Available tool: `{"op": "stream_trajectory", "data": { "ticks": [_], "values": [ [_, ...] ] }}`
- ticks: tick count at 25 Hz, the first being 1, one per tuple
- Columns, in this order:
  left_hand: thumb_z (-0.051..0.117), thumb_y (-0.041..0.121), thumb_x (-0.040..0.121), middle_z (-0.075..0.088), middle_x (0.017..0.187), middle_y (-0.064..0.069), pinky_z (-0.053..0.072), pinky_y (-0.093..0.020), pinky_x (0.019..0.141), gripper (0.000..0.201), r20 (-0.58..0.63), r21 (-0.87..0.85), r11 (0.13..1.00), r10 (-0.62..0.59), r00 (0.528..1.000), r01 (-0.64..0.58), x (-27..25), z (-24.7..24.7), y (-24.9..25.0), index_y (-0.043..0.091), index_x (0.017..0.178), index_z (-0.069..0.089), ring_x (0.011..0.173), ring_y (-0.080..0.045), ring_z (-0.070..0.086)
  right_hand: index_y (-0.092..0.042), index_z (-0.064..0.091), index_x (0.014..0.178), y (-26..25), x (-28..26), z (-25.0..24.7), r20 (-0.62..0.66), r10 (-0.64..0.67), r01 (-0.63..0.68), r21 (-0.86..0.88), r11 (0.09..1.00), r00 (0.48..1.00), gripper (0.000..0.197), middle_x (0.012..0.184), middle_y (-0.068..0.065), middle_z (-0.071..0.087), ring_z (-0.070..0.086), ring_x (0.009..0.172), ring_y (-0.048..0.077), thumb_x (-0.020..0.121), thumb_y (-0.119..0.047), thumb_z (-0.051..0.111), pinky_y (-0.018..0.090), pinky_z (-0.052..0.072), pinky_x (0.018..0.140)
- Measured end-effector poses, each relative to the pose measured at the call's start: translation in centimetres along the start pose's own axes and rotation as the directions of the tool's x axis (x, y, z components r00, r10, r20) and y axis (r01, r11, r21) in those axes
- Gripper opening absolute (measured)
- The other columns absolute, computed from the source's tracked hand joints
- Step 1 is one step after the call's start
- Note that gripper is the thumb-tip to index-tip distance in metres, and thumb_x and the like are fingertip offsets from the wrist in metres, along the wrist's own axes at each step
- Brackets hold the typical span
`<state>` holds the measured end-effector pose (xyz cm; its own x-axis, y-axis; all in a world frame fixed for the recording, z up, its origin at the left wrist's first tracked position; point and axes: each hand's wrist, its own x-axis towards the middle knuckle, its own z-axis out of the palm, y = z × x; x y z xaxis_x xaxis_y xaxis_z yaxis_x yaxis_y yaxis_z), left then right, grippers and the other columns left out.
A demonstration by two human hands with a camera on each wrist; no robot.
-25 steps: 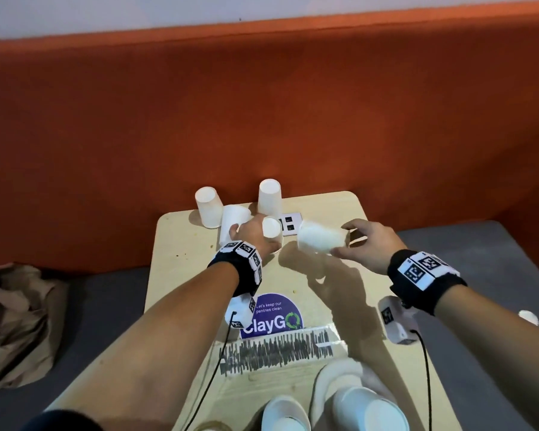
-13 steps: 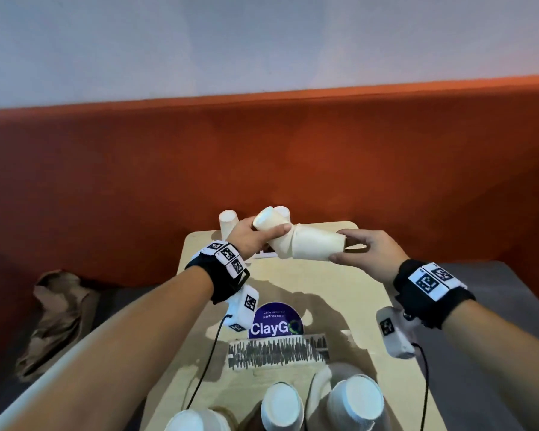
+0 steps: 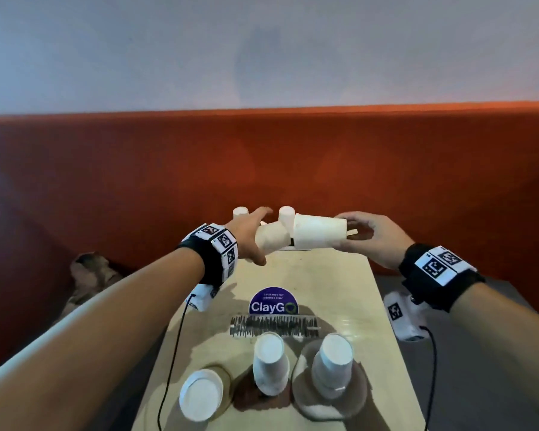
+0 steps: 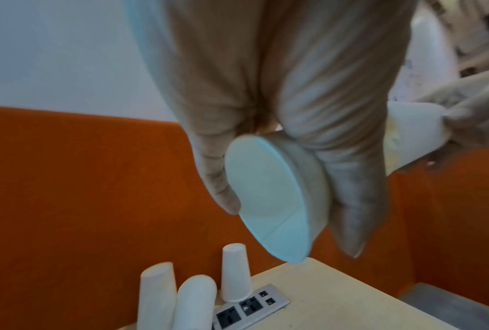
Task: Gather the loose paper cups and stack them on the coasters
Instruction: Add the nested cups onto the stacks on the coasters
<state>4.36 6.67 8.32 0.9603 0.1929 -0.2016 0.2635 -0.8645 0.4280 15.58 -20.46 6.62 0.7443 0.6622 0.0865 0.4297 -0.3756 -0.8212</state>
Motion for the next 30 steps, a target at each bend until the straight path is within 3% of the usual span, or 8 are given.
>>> {"op": "stream_trajectory", "data": {
  "ticks": [5, 10, 16, 19, 21, 24, 28, 30],
  "values": [
    [0.091, 0.007, 0.052, 0.044, 0.145, -0.01, 0.047, -0.047, 0.102, 0.137, -0.043, 0.064, 0.989, 0.14, 0.989, -0.137, -1.6, 0.0, 2.4, 0.022, 0.158, 0.005, 0.13, -0.029, 0.046, -0.032, 0.067, 0.118, -2.0, -0.4, 2.2, 0.117, -0.041, 0.034, 0.061, 0.998, 0.992, 0.05, 0.112, -0.008, 0.072, 0.073, 0.09, 0.012, 0.073, -0.027, 0.088, 0.017, 0.053, 0.075],
    [0.09, 0.002, 0.054, -0.01, 0.166, -0.01, 0.038, -0.048, 0.113, 0.151, -0.006, 0.037, 0.988, 0.151, 0.988, -0.151, -2.6, -0.8, 2.2, 0.03, 0.154, -0.019, 0.152, -0.03, 0.011, -0.022, 0.066, 0.128, -2.5, 0.0, 3.5, 0.07, -0.062, 0.053, 0.13, 0.99, 0.996, 0.058, 0.112, -0.004, 0.073, 0.073, 0.092, 0.018, 0.074, -0.023, 0.087, 0.029, 0.056, 0.083],
    [0.087, -0.003, 0.06, -0.039, 0.157, -0.004, 0.055, -0.039, 0.096, 0.155, 0.07, -0.046, 0.985, 0.171, 0.983, -0.168, -3.1, -2.0, 2.2, 0.036, 0.146, -0.035, 0.148, -0.032, 0.026, -0.029, 0.065, 0.122, -3.3, 0.9, 4.6, 0.084, -0.076, 0.055, 0.235, 0.971, 0.994, 0.056, 0.116, 0.0, 0.072, 0.075, 0.091, 0.019, 0.071, -0.02, 0.086, 0.028, 0.059, 0.084],
    [0.087, 0.01, 0.065, -0.041, 0.155, -0.003, 0.049, -0.037, 0.104, 0.151, 0.121, -0.146, 0.978, 0.168, 0.978, -0.15, -2.8, -2.5, 2.4, 0.038, 0.143, -0.039, 0.15, -0.03, 0.02, -0.027, 0.066, 0.122, -3.7, 1.1, 4.9, 0.093, -0.077, 0.052, 0.242, 0.969, 0.993, 0.058, 0.118, 0.006, 0.071, 0.074, 0.094, 0.026, 0.068, -0.02, 0.087, 0.029, 0.059, 0.084],
    [0.083, 0.022, 0.07, -0.042, 0.154, -0.003, 0.033, -0.044, 0.117, 0.142, 0.096, -0.32, 0.938, 0.17, 0.981, -0.132, -2.6, -2.7, 2.1, 0.038, 0.145, -0.037, 0.153, -0.029, 0.009, -0.029, 0.066, 0.122, -4.0, 1.2, 5.3, 0.082, -0.065, 0.042, 0.26, 0.965, 0.994, 0.063, 0.117, 0.004, 0.072, 0.074, 0.097, 0.027, 0.062, -0.031, 0.087, 0.039, 0.058, 0.092],
    [0.074, 0.046, 0.075, -0.022, 0.163, -0.007, 0.013, -0.045, 0.124, 0.125, 0.09, -0.514, 0.856, 0.12, 0.989, -0.057, -2.4, -2.7, 1.4, 0.03, 0.154, -0.023, 0.153, -0.023, 0.004, -0.033, 0.064, 0.127, -5.2, 1.0, 5.6, 0.081, -0.095, 0.079, 0.184, 0.98, 0.992, 0.066, 0.12, 0.003, 0.071, 0.073, 0.099, 0.026, 0.066, -0.041, 0.084, 0.046, 0.056, 0.096],
    [0.051, 0.096, 0.053, 0.045, 0.153, -0.005, 0.032, -0.044, 0.117, 0.124, 0.297, -0.46, 0.888, 0.17, 0.94, -0.015, -3.5, -1.9, 1.1, 0.021, 0.151, 0.038, 0.14, -0.021, 0.043, -0.036, 0.066, 0.127, -7.9, 0.0, 5.0, 0.207, -0.194, 0.243, -0.245, 0.939, 0.959, 0.055, 0.107, -0.011, 0.066, 0.063, 0.093, 0.012, 0.075, -0.041, 0.083, 0.036, 0.053, 0.089],
    [0.039, 0.102, 0.047, 0.055, 0.143, -0.007, 0.037, -0.045, 0.112, 0.13, 0.349, -0.477, 0.873, 0.082, 0.934, 0.101, -3.9, -1.3, 0.5, 0.018, 0.146, 0.045, 0.129, -0.027, 0.055, -0.035, 0.068, 0.123, -9.5, -1.4, 5.1, 0.34, -0.22, 0.34, -0.35, 0.873, 0.914, 0.051, 0.102, -0.015, 0.064, 0.058, 0.093, 0.006, 0.074, -0.043, 0.081, 0.025, 0.049, 0.083]
  ]
}}
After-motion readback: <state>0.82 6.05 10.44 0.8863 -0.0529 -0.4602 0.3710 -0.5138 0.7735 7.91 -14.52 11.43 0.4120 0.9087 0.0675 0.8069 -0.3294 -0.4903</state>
